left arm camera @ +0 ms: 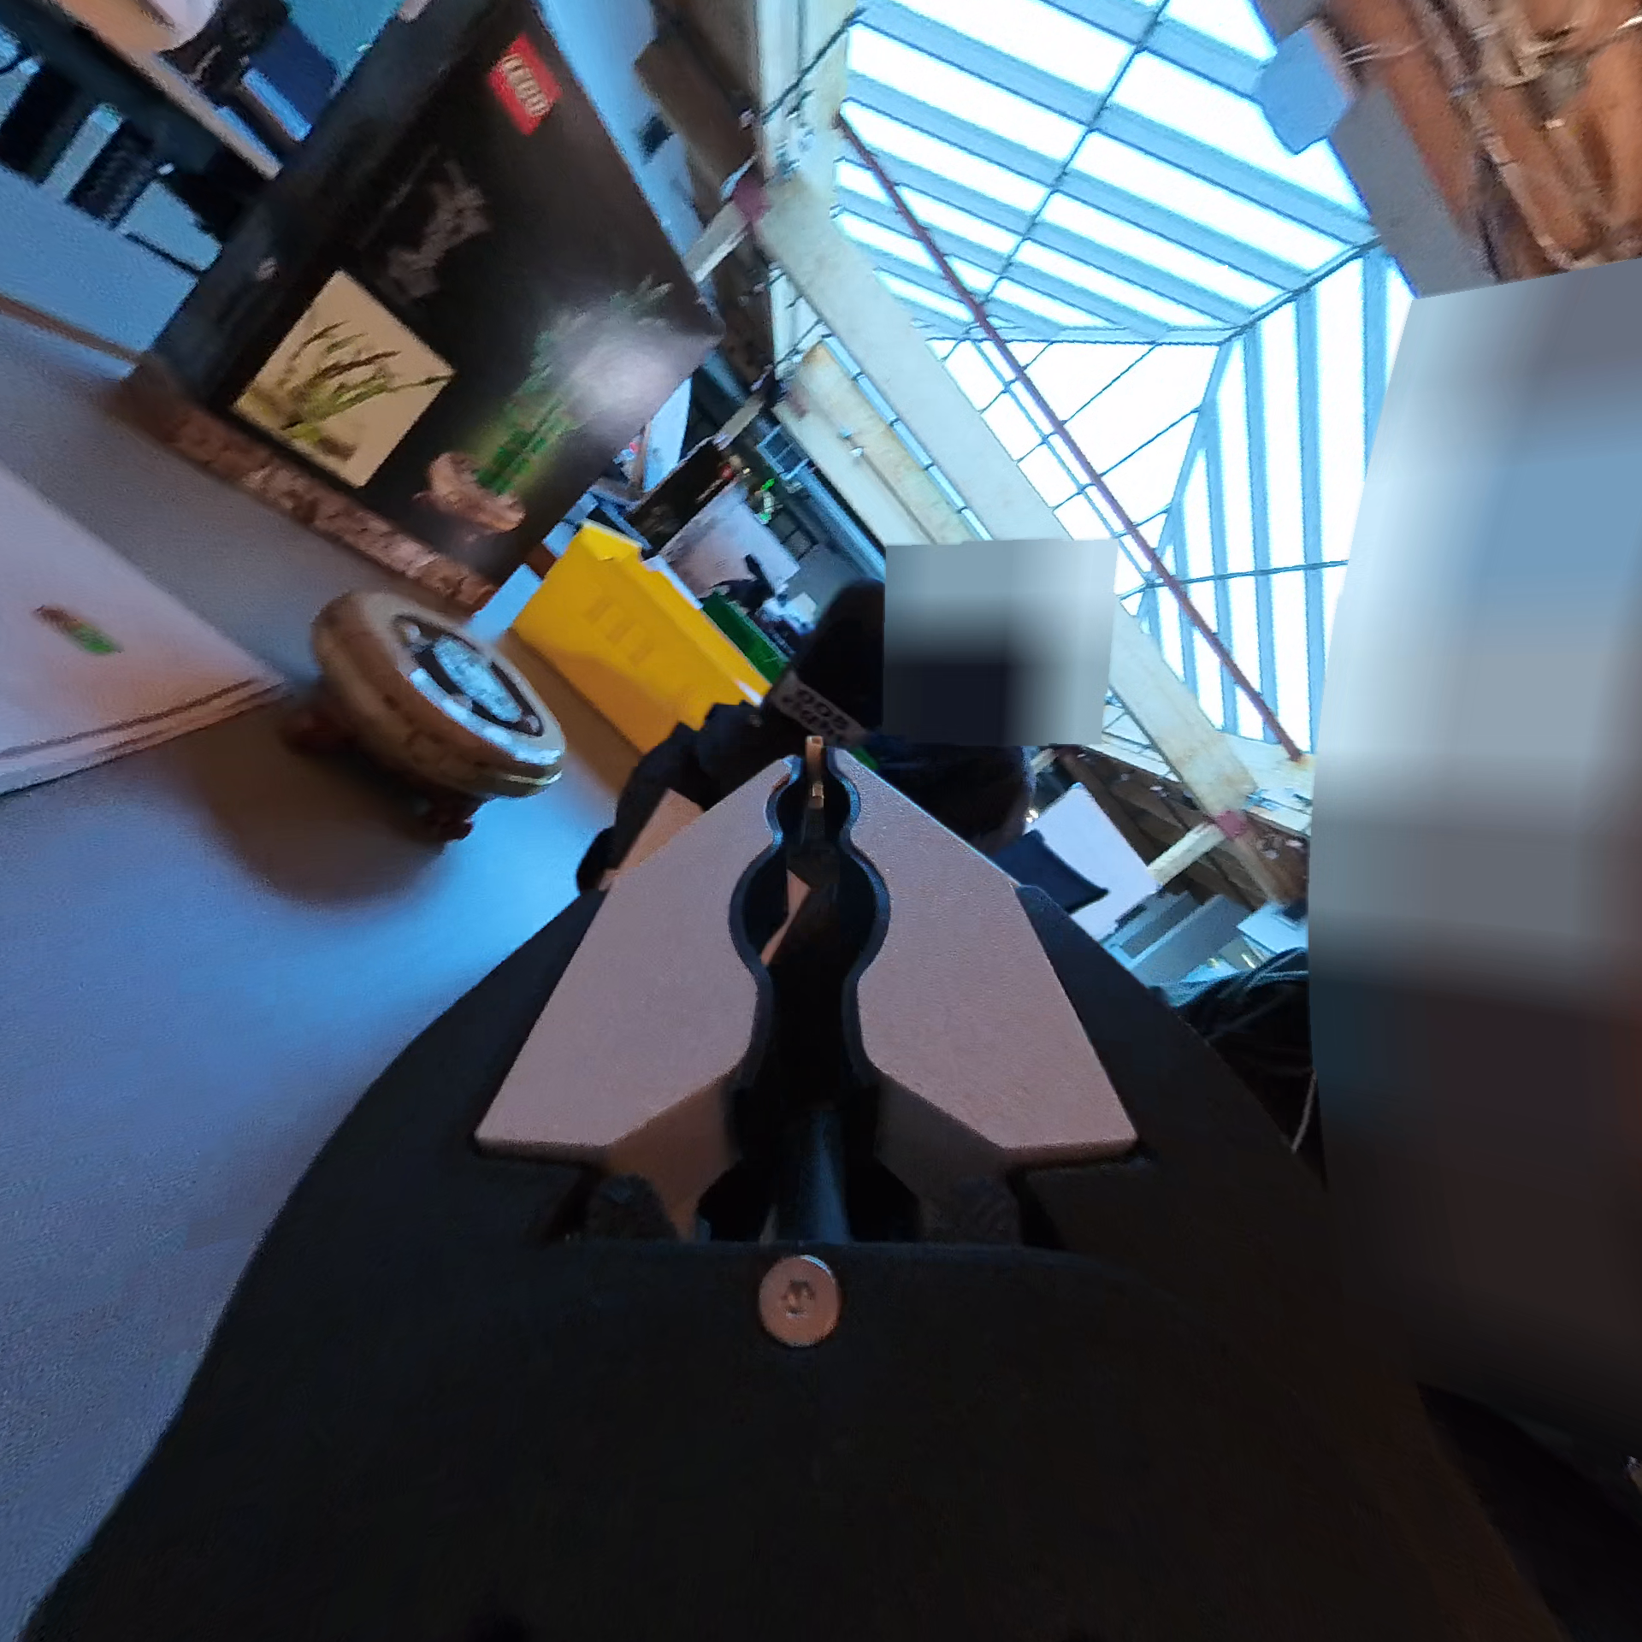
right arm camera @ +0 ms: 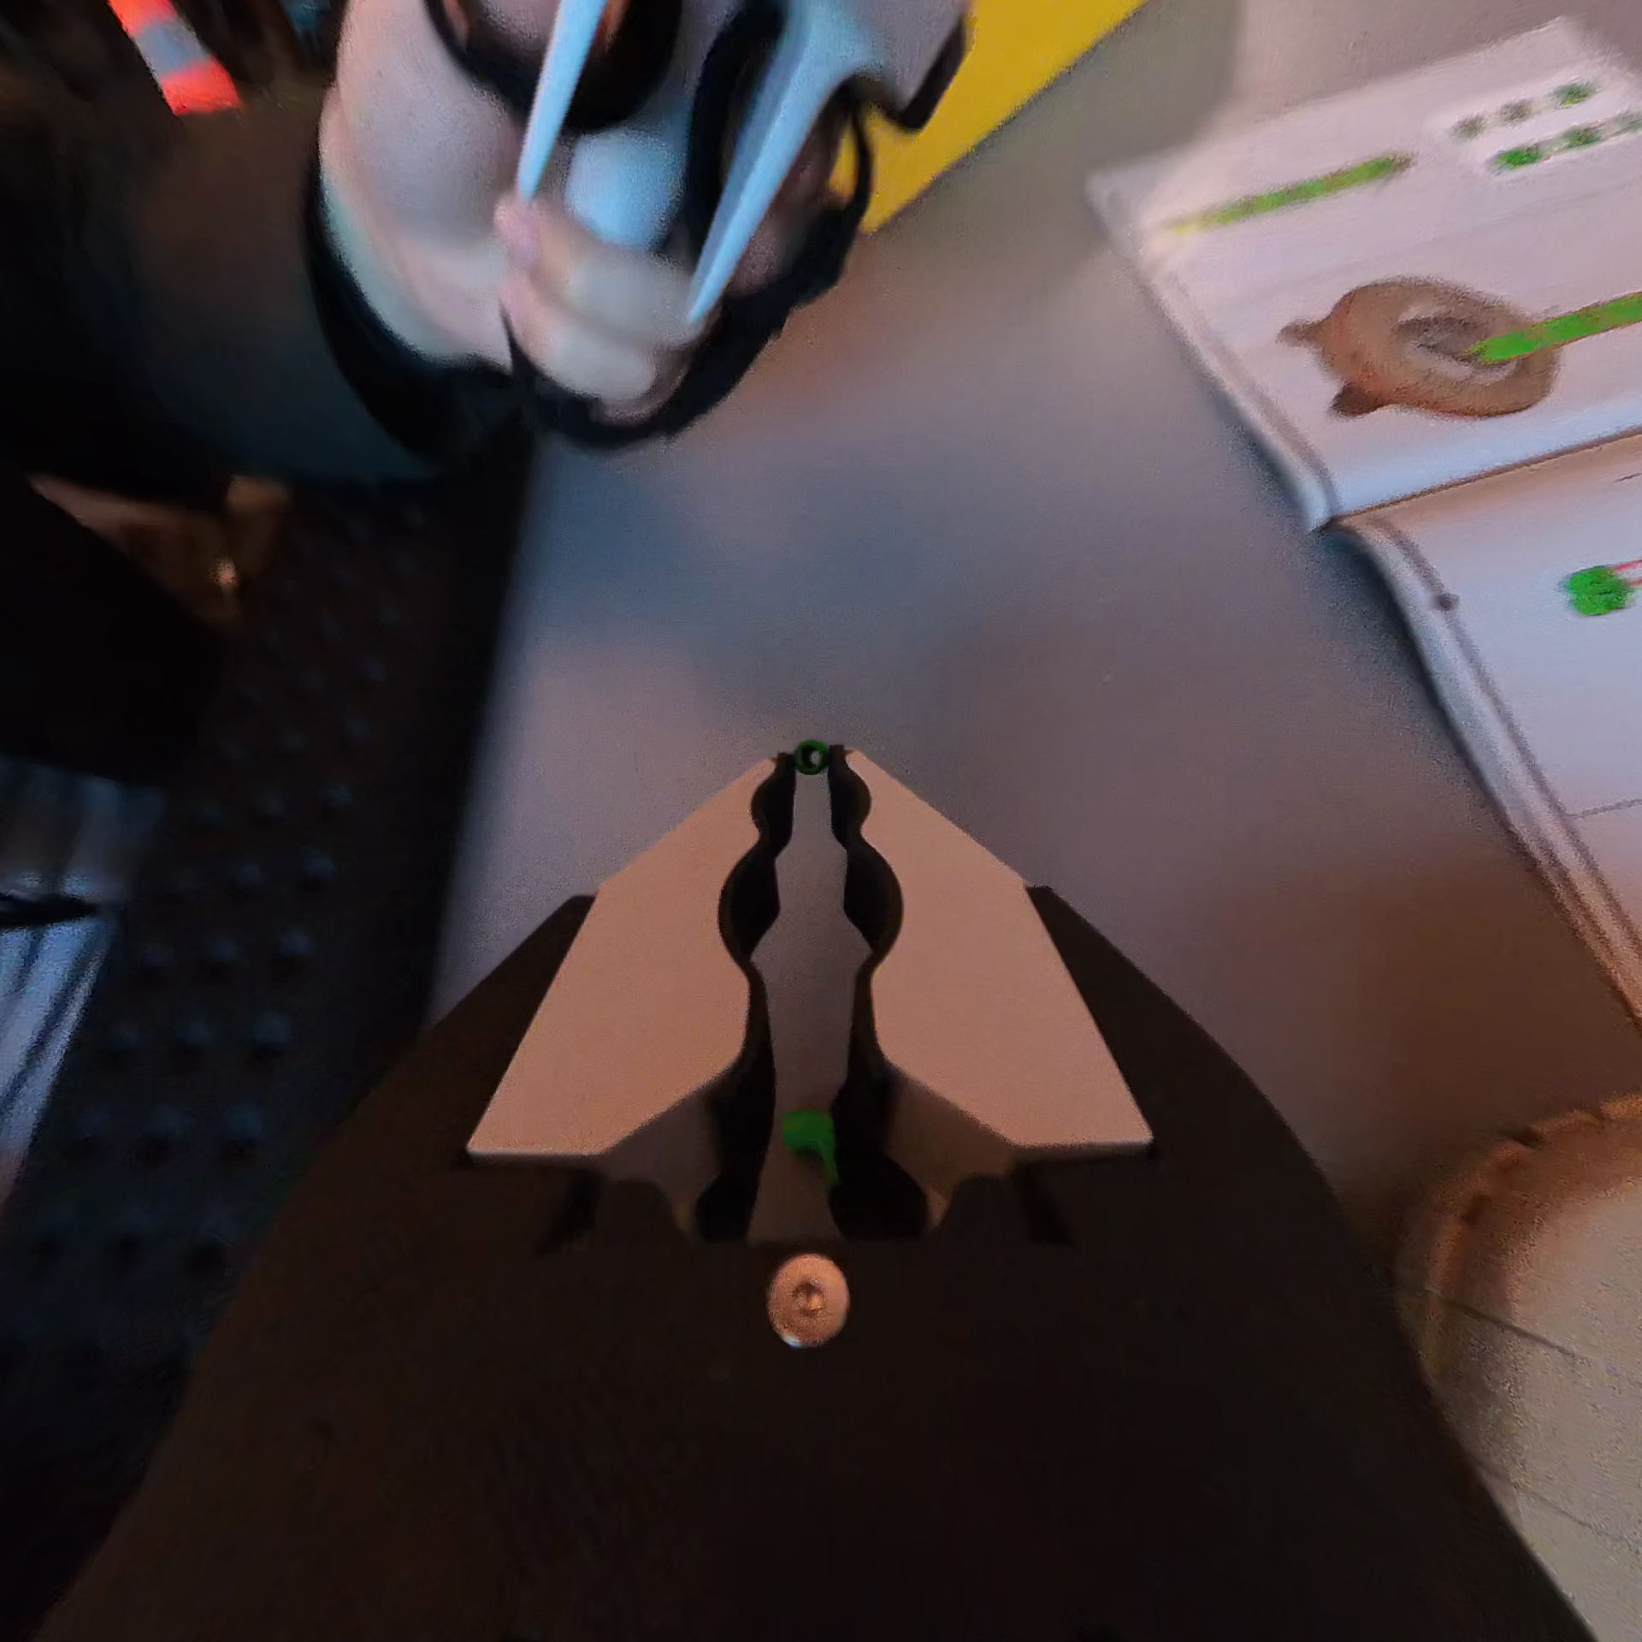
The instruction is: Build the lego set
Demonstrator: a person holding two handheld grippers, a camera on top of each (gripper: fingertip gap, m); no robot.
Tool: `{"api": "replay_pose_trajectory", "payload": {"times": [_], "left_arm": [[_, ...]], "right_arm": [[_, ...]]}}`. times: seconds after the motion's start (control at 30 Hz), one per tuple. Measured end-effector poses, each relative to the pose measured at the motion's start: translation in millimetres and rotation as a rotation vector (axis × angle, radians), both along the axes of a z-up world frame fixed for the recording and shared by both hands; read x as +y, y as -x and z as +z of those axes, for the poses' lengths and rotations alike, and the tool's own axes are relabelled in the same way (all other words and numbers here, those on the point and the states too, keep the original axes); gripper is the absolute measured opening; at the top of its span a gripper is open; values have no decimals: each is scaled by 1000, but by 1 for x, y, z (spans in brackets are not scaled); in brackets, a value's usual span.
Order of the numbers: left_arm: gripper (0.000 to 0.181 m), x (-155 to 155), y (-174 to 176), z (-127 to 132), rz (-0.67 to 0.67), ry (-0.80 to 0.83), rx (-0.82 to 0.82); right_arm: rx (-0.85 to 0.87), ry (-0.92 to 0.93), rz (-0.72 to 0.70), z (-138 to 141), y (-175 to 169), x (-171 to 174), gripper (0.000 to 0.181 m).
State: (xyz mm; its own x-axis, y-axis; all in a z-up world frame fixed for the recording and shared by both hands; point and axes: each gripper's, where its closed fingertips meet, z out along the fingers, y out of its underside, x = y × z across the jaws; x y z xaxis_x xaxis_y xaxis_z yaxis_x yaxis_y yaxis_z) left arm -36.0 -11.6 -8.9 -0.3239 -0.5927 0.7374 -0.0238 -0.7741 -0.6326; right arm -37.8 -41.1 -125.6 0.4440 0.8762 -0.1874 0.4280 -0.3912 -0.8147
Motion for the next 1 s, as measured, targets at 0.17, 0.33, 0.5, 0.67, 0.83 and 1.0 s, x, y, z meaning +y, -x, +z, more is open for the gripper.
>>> {"api": "replay_pose_trajectory", "payload": {"times": [0.17,0.33,0.5,0.67,0.83,1.0], "left_arm": [[1,5,-2,-14,-17,81,64],[1,-3,-8,-31,-83,138,142],[1,-21,-14,-38,-173,132,183],[3,-27,-13,-31,-206,121,146],[26,-26,-10,-6,-191,105,24],[22,-18,-7,-7,-152,102,28]], "right_arm": [[-116,-1,40,-18,1,-5,10],[32,-366,-50,49,0,12,28],[7,-604,-113,76,-5,17,27],[-26,-651,-86,75,-1,12,14],[128,-652,-98,98,-4,7,13],[184,-641,-105,104,-5,6,13]]}}
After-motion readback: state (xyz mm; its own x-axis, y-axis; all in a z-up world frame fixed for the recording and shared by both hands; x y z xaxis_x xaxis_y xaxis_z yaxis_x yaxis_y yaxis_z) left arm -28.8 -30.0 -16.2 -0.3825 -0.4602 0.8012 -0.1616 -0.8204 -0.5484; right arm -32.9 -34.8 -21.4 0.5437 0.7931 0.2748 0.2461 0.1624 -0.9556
